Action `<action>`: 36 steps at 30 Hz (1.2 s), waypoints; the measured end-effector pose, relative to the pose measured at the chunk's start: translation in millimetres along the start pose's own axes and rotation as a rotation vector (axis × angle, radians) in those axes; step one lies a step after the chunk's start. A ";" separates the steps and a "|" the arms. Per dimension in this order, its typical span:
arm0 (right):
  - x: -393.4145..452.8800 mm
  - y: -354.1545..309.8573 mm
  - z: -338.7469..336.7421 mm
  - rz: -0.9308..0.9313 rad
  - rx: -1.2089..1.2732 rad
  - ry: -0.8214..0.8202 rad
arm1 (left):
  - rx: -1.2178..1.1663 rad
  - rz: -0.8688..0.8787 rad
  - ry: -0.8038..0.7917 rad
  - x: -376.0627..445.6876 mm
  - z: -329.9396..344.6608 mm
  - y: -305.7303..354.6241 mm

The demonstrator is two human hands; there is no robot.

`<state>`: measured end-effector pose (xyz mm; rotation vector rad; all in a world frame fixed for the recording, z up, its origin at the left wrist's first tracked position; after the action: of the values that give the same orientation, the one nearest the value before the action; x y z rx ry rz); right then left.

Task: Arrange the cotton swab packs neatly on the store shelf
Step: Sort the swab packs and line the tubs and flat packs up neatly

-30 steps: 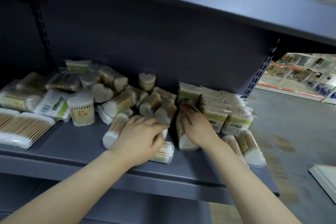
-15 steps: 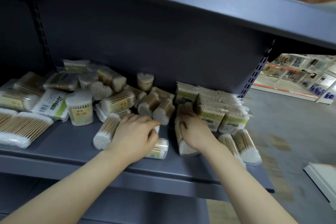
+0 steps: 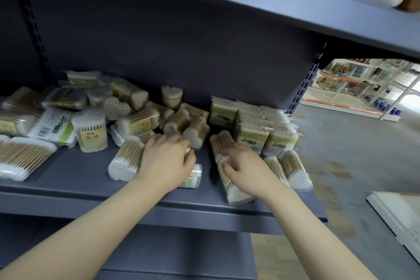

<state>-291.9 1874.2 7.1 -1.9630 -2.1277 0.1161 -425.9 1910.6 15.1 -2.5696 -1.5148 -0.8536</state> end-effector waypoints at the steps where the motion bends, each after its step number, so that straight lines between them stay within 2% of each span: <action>1: -2.7 0.2 -0.4 -0.004 -0.013 -0.004 | 0.005 0.001 0.006 0.8 -0.1 0.7; 9: -15.7 8.1 -3.2 -0.017 -0.069 -0.014 | 0.034 -0.018 0.027 6.5 -0.9 3.9; 18: -25.5 15.6 -8.4 -0.001 -0.078 -0.041 | 0.047 -0.053 -0.067 9.7 6.2 1.9; 32: -34.4 26.2 -18.6 0.014 -0.046 -0.017 | 0.032 -0.047 -0.057 12.3 3.3 3.0; 36: -36.2 27.5 -20.9 0.025 -0.044 0.025 | -0.020 0.009 -0.067 19.2 -1.2 16.2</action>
<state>-257.9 1838.7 16.7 -2.0054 -2.1074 0.0493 -406.0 1917.1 29.1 -2.6431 -1.5173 -0.7941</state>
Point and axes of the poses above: each hand's wrist, its own x-axis towards the middle knuckle, its own z-axis out of the palm, y = z × x, the point moved 9 cm from there along x, towards the middle knuckle, and after that the axes turned 4 degrees about -x, right-handed, at the moved point
